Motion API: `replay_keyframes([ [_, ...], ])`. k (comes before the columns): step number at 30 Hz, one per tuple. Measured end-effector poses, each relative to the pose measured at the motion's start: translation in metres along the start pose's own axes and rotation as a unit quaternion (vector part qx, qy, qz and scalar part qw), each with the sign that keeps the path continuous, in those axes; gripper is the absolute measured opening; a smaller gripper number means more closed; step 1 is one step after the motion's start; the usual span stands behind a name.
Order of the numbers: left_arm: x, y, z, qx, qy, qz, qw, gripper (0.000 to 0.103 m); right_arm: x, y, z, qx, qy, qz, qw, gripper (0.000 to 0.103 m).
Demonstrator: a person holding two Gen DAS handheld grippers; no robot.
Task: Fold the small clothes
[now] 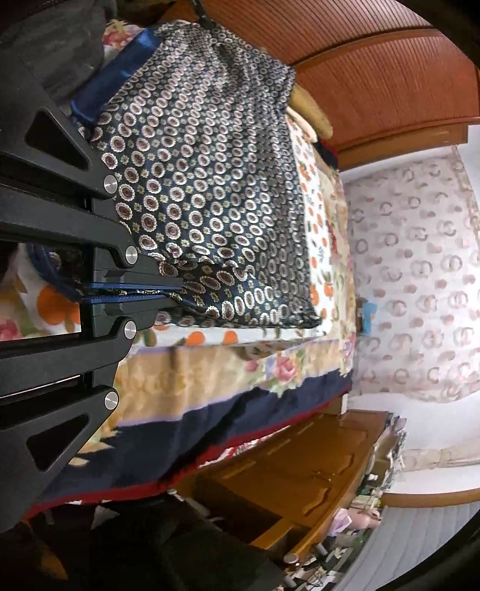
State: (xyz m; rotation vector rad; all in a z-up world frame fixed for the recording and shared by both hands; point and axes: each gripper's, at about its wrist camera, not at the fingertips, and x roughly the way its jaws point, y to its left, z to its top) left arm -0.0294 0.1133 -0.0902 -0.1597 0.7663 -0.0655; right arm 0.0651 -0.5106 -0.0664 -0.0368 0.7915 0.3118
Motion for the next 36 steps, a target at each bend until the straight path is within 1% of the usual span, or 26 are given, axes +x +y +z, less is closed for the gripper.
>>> replay_keyframes([
  [2,0.002,0.0,-0.003,0.003,0.001,0.003,1.0,0.0,0.003,0.002,-0.004,-0.004,0.009,-0.009,1.0,0.0],
  [9,0.006,0.006,0.001,0.001,0.006,-0.003,1.0,0.001,0.016,-0.003,-0.018,0.0,0.036,-0.009,0.999,0.0],
  [11,0.002,0.005,0.005,0.009,-0.002,0.001,1.0,0.006,0.016,-0.003,-0.017,0.0,0.032,-0.012,0.999,0.001],
  [12,-0.002,0.004,0.006,0.014,-0.007,0.005,0.9999,0.012,0.015,-0.003,-0.016,-0.002,0.027,-0.012,1.0,0.003],
  [13,-0.004,0.003,0.008,0.017,-0.012,0.007,0.9997,0.023,0.013,-0.002,-0.013,-0.004,0.02,-0.014,1.0,0.004],
  [15,-0.01,0.004,0.015,0.019,-0.026,0.008,0.9994,0.033,0.009,0.001,-0.005,-0.011,0.005,-0.02,1.0,0.013],
  [16,-0.011,0.005,0.02,0.019,-0.03,0.007,0.9993,0.035,0.008,0.002,-0.001,-0.013,-0.002,-0.019,1.0,0.017],
  [18,-0.009,0.004,0.03,0.021,-0.036,0.011,0.9991,0.036,0.006,0.004,0.011,-0.021,-0.017,-0.02,0.999,0.032],
  [19,-0.008,0.003,0.035,0.023,-0.039,0.011,0.9989,0.036,0.007,0.006,0.018,-0.027,-0.023,-0.029,0.999,0.035],
  [21,-0.002,0.001,0.051,0.028,-0.048,0.013,0.9983,0.036,0.012,0.01,0.028,-0.037,-0.033,-0.036,0.998,0.038],
  [22,0.002,0.0,0.059,0.029,-0.051,0.014,0.9982,0.036,0.017,0.012,0.036,-0.041,-0.038,-0.033,0.998,0.039],
  [26,0.021,-0.007,0.088,0.035,-0.053,-0.003,0.998,0.036,0.043,0.019,0.062,-0.05,-0.043,-0.026,0.997,0.045],
  [27,0.028,-0.01,0.096,0.042,-0.05,-0.007,0.9978,0.036,0.051,0.021,0.07,-0.056,-0.042,-0.026,0.997,0.046],
  [30,0.044,-0.019,0.117,0.06,-0.048,-0.006,0.997,0.039,0.076,0.023,0.09,-0.061,-0.035,-0.037,0.997,0.048],
  [33,0.062,-0.025,0.139,0.068,-0.037,-0.011,0.997,0.048,0.101,0.018,0.109,-0.064,-0.018,-0.045,0.997,0.049],
  [36,0.082,-0.034,0.159,0.085,-0.028,-0.005,0.9959,0.049,0.126,0.008,0.125,-0.055,-0.001,-0.059,0.997,0.051],
])
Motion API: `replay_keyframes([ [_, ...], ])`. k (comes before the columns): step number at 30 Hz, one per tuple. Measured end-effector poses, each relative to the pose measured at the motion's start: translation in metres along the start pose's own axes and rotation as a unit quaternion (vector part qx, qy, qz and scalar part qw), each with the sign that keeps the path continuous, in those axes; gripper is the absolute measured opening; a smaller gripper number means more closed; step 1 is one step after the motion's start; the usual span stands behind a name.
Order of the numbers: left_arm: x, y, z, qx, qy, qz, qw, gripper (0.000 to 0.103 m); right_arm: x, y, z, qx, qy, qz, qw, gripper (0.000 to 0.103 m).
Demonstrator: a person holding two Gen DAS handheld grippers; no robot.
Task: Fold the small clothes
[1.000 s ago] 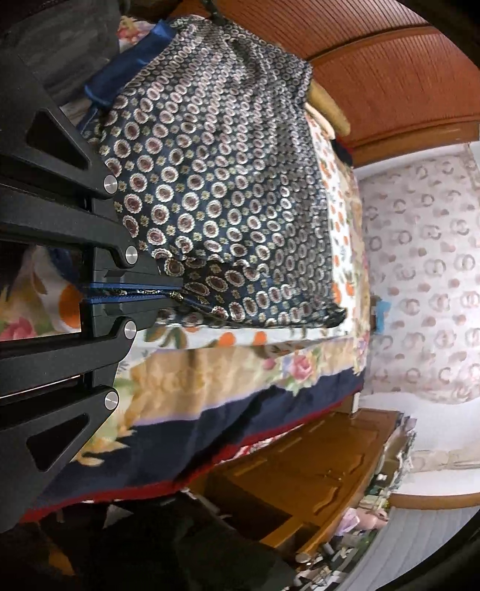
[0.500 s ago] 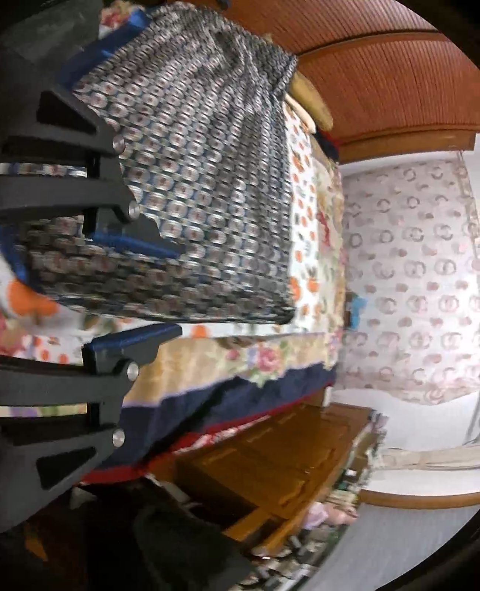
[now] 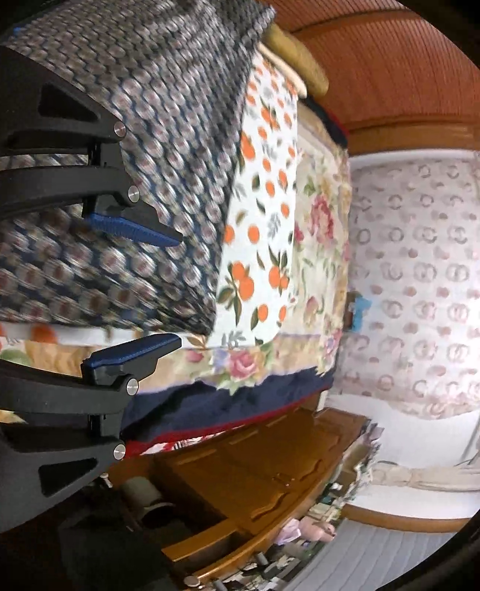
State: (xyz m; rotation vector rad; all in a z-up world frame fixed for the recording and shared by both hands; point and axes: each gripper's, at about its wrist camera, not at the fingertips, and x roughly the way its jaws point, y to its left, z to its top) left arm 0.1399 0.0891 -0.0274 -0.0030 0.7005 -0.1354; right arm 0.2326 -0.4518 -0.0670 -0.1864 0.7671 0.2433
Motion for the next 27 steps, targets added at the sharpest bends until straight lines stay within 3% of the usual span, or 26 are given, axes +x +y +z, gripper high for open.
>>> replay_keyframes([
  [9,0.052,0.013,0.023,-0.023,0.049,0.018,0.9984,0.049,0.052,-0.02,0.004,0.034,0.064,-0.005,0.997,0.052],
  [13,0.07,0.02,0.022,-0.024,0.077,0.016,0.9966,0.049,0.062,-0.02,0.005,0.036,0.072,0.001,0.997,0.052],
  [16,0.07,0.022,0.018,-0.019,0.073,0.016,0.997,0.047,0.065,-0.021,0.007,0.042,0.07,0.003,0.997,0.052],
  [17,0.068,0.022,0.017,-0.019,0.071,0.006,0.9973,0.032,0.065,-0.02,0.008,0.04,0.07,0.002,0.997,0.05],
  [18,0.068,0.021,0.016,-0.019,0.072,-0.005,0.9972,0.019,0.065,-0.019,0.008,0.037,0.068,0.003,0.997,0.035],
  [21,0.057,0.014,0.02,-0.001,0.051,-0.003,0.9987,0.002,0.062,-0.011,0.008,0.017,0.061,0.02,0.998,0.009],
  [25,0.032,0.017,0.041,-0.025,-0.006,-0.004,0.9997,0.003,0.052,0.001,0.012,-0.011,0.031,0.019,0.999,0.003],
  [27,0.027,0.015,0.052,-0.012,-0.019,0.011,0.9997,0.003,0.041,-0.001,0.019,-0.005,0.004,0.001,1.0,0.002],
])
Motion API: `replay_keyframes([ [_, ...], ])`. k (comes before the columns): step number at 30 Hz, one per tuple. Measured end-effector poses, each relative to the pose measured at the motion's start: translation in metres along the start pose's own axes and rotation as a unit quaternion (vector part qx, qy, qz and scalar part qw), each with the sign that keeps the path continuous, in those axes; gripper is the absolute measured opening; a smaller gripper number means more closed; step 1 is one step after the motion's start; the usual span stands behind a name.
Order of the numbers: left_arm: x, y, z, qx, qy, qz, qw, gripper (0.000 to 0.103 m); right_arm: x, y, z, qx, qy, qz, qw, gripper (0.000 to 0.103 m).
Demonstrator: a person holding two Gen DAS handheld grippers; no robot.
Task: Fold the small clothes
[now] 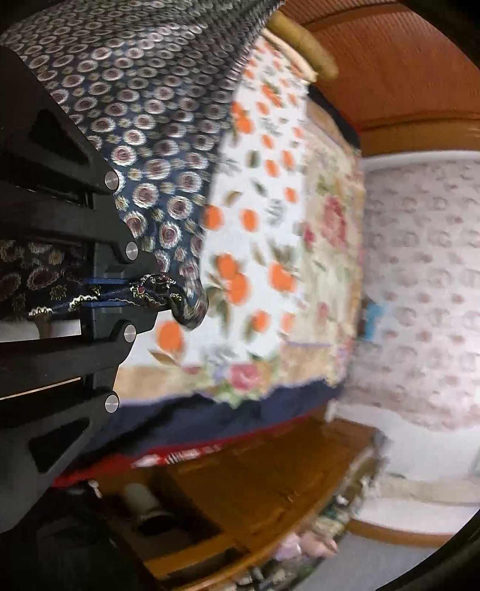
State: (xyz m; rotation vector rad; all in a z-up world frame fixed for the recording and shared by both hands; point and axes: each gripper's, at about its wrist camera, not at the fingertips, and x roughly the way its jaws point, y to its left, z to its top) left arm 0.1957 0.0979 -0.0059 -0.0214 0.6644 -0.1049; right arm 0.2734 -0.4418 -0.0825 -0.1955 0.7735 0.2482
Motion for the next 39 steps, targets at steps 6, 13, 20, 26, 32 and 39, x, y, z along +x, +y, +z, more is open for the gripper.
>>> replay_keyframes([
  [6,0.017,0.001,0.014,0.017,0.025,0.009,0.9995,0.018,-0.011,-0.01,0.034,0.034,-0.035,-0.035,0.998,0.003],
  [13,-0.011,-0.001,-0.013,0.024,0.024,-0.009,0.9994,0.04,0.0,-0.001,0.035,0.036,-0.016,-0.045,0.998,0.026],
  [20,-0.047,-0.006,-0.074,0.021,0.038,-0.015,0.999,0.04,-0.031,0.026,0.008,0.009,-0.024,0.002,1.0,0.049],
  [26,-0.057,-0.007,-0.106,-0.002,0.041,-0.01,0.9991,0.04,-0.051,0.065,-0.028,-0.022,-0.017,0.041,0.999,0.05],
  [32,-0.063,-0.008,-0.125,-0.009,0.049,-0.004,0.9988,0.04,-0.07,0.099,-0.06,-0.052,-0.017,0.08,0.995,0.054],
  [39,-0.069,-0.003,-0.136,-0.014,0.058,0.009,0.9982,0.04,-0.078,0.119,-0.085,-0.059,-0.006,0.099,0.993,0.059],
])
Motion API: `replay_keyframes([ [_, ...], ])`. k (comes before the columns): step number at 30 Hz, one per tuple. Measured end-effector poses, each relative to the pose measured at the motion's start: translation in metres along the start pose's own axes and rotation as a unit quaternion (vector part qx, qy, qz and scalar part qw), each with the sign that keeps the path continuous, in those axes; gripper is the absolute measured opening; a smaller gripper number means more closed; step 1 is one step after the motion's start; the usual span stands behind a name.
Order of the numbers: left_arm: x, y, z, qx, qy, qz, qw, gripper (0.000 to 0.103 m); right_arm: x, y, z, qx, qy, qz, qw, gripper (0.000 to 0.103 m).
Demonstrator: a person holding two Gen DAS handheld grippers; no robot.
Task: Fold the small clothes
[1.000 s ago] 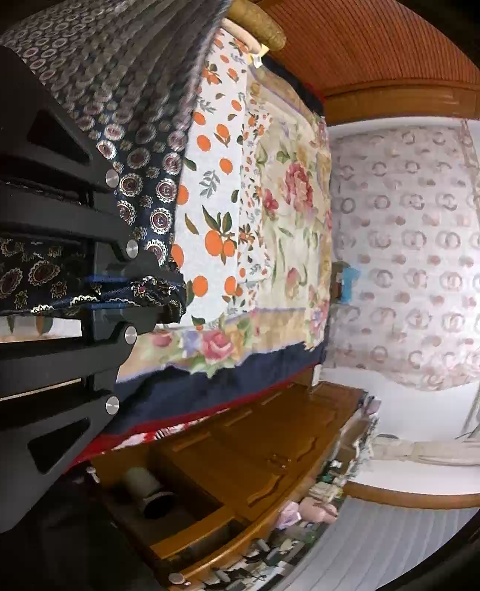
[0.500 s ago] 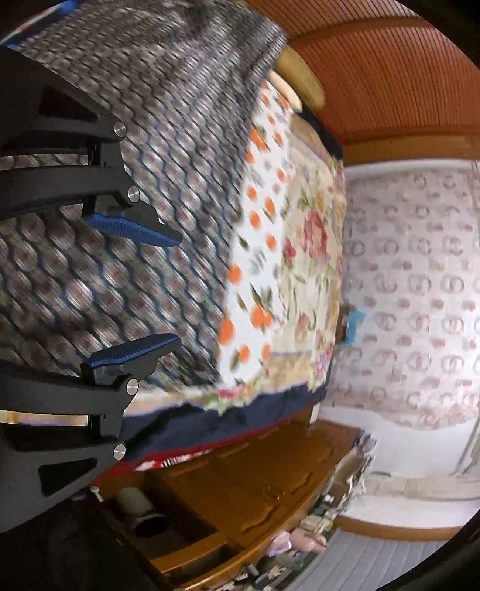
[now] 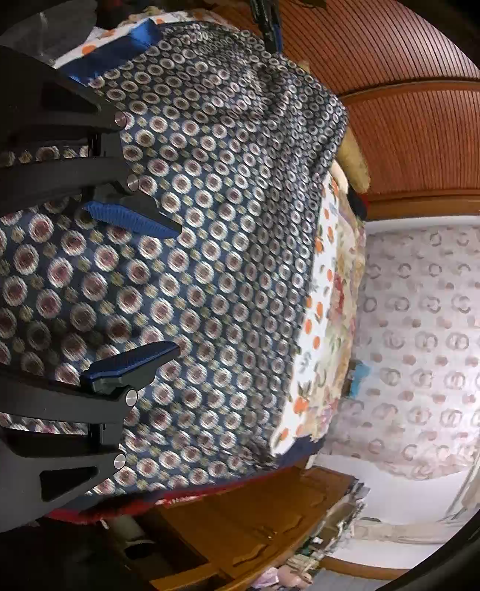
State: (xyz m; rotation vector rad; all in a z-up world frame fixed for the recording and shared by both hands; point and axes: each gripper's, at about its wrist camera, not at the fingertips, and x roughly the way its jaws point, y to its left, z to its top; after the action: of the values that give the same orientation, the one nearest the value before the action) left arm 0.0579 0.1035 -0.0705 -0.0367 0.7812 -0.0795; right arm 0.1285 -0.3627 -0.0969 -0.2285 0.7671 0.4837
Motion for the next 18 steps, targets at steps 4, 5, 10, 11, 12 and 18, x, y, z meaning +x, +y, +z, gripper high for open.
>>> replay_keyframes([
  [4,-0.001,0.006,-0.007,-0.008,0.004,0.006,0.9999,0.04,0.001,0.007,-0.009,0.003,0.007,-0.007,1.0,0.059],
  [5,-0.001,0.007,-0.01,-0.01,0.006,0.007,0.9999,0.04,0.001,0.01,-0.013,0.003,0.006,-0.007,1.0,0.059],
  [10,-0.004,0.011,-0.02,-0.017,0.011,0.007,0.9998,0.041,-0.003,0.016,-0.019,0.007,0.008,-0.004,1.0,0.059],
  [11,-0.005,0.012,-0.023,-0.019,0.012,0.006,0.9997,0.041,-0.003,0.017,-0.02,0.007,0.009,-0.005,1.0,0.059],
  [12,-0.006,0.013,-0.025,-0.021,0.013,0.006,0.9997,0.04,-0.003,0.017,-0.022,0.007,0.009,-0.007,1.0,0.059],
  [18,-0.008,0.015,-0.039,-0.032,0.021,0.0,0.9993,0.04,-0.001,0.021,-0.029,0.009,0.012,-0.009,1.0,0.059],
])
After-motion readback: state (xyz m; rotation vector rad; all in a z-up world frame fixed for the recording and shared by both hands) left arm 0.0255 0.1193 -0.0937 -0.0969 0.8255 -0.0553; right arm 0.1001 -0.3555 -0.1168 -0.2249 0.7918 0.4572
